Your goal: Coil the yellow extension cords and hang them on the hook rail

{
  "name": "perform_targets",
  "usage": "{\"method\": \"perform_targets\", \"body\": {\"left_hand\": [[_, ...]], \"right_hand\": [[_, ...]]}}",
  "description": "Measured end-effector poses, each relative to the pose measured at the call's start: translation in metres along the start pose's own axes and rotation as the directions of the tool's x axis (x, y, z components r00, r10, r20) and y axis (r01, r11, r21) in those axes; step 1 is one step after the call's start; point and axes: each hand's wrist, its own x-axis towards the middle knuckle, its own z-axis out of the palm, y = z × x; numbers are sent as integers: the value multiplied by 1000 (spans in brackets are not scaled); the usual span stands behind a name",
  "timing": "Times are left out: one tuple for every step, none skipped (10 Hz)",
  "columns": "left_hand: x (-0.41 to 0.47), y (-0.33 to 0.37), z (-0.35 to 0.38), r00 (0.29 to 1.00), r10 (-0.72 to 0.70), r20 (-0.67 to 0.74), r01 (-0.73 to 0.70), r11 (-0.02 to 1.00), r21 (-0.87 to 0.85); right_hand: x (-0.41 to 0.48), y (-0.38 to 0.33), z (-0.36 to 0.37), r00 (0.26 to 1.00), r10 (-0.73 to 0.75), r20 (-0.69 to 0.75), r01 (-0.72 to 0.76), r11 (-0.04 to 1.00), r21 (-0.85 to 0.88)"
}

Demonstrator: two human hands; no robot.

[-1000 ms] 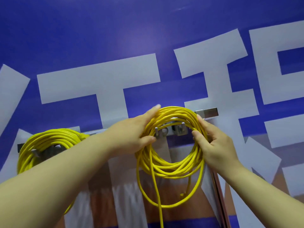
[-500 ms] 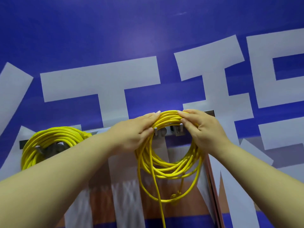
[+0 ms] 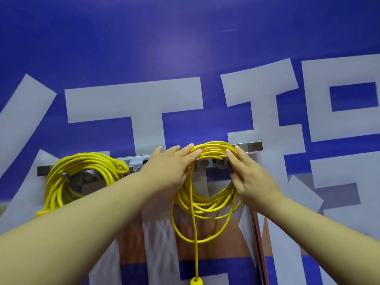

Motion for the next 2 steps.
{"method": "perform_targets", "body": {"left_hand": [[-12, 8, -12, 996, -26, 80, 27, 999, -20], [-26, 7, -19, 997, -50, 59, 54, 997, -58]], "right_hand": [[-3, -14, -17, 996, 42, 82, -38, 998, -45], [-4, -31, -35, 995, 55, 81, -49, 996, -78]]}}
